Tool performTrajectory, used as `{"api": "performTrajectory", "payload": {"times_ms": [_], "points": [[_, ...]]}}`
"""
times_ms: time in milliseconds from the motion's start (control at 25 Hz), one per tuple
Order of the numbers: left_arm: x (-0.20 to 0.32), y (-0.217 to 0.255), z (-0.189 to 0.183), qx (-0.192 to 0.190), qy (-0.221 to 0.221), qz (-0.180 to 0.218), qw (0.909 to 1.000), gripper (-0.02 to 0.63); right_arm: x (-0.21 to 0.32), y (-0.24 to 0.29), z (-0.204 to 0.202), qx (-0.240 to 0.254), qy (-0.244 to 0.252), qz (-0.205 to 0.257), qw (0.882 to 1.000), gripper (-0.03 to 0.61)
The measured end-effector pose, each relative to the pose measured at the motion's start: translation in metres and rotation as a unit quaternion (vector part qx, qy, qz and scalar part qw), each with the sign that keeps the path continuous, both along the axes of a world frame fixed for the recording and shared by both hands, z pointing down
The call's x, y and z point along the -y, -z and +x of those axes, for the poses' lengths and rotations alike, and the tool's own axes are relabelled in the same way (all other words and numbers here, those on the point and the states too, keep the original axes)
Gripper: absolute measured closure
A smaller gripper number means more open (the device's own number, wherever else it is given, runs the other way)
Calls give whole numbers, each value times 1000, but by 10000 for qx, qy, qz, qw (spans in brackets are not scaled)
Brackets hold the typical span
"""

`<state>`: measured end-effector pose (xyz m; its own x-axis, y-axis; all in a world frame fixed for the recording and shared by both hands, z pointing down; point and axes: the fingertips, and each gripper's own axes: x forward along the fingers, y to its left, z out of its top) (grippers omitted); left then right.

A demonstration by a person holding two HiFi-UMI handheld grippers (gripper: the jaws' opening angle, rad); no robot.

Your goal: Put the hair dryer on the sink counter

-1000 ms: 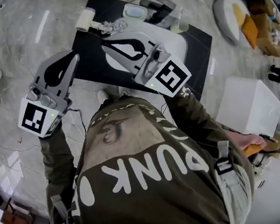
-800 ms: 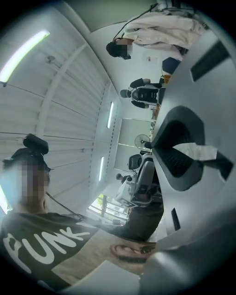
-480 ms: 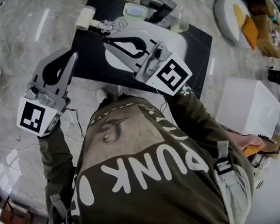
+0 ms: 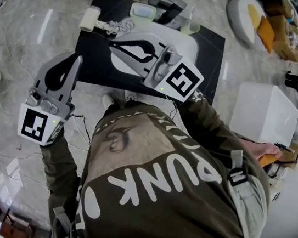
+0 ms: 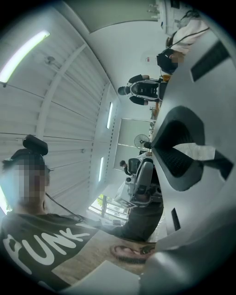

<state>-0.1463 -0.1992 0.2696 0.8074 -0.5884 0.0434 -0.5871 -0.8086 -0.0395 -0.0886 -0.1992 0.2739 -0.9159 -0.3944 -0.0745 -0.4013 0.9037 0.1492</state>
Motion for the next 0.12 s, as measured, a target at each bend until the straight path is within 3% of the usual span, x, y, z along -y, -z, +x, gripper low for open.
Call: {"api": "performTrajectory", "payload": {"times_ms": [120], "points": [[0,-1,0,1,2,-5,10000,612,0,-1,0,-11,7,-5,10000,571]]}}
